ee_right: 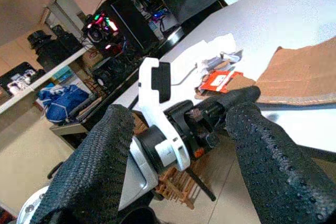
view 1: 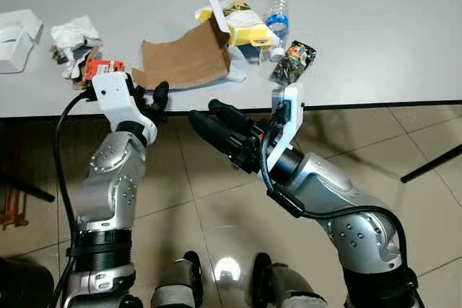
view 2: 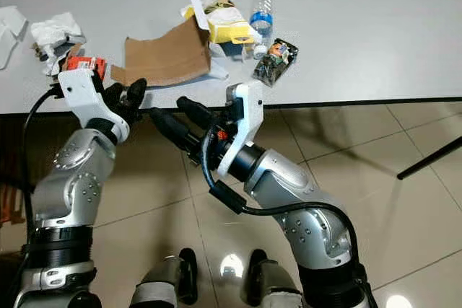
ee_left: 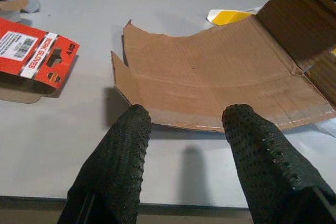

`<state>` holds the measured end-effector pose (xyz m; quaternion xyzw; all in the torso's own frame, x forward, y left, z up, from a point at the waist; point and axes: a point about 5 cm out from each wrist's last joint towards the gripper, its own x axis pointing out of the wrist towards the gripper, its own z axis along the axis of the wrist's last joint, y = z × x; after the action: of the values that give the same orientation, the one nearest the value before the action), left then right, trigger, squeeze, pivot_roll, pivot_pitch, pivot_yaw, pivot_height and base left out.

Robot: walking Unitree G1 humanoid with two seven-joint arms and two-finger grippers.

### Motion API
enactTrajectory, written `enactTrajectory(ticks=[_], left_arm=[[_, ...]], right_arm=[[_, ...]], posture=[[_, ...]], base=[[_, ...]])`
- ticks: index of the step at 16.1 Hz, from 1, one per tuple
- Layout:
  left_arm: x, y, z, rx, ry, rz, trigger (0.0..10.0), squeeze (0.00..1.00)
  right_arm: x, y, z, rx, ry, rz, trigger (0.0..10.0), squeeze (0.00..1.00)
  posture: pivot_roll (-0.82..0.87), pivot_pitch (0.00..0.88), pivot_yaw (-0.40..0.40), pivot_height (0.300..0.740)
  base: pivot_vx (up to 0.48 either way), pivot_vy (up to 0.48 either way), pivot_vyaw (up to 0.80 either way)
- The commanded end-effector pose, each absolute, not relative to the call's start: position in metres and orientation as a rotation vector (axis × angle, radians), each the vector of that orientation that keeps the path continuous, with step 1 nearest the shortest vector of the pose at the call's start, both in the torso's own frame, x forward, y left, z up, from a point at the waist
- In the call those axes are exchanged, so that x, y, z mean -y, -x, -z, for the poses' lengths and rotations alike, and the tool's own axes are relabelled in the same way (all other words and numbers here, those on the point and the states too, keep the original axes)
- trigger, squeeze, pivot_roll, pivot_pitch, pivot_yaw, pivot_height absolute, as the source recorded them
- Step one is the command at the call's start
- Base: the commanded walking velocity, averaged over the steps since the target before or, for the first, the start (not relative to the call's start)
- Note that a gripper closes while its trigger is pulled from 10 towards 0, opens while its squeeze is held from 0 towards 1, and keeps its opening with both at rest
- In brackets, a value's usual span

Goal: Picking trash to rubbish bin

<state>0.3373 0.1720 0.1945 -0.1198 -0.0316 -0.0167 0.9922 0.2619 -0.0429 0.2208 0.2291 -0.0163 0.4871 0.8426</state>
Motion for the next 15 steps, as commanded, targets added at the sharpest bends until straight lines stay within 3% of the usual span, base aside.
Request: enactTrajectory(ticks=[1,5,15], left_arm=[[-0.167,-0.341,-0.189,0.047,0.244,0.011,10.0,0.00],[-0.158,-0.348,-0.194,0.077,0.235,0.019,10.0,0.00],[-0.155,-0.349,-0.200,0.101,0.227,0.016,10.0,0.00]], right_arm=[[0.043,-0.264,-0.217,0.027,-0.468,-0.994,10.0,0.00],[0.057,-0.287,-0.214,0.025,-0.439,-0.799,10.0,0.00],[0.063,-0.297,-0.210,0.024,-0.425,-0.681,10.0,0.00]], posture=[[-0.07,0.258,0.000,0.740],[-0.07,0.260,0.001,0.740],[-0.07,0.258,0.003,0.740]], base=[[0.000,0.000,0.00],[0.000,0.000,0.00],[0.000,0.000,0.00]])
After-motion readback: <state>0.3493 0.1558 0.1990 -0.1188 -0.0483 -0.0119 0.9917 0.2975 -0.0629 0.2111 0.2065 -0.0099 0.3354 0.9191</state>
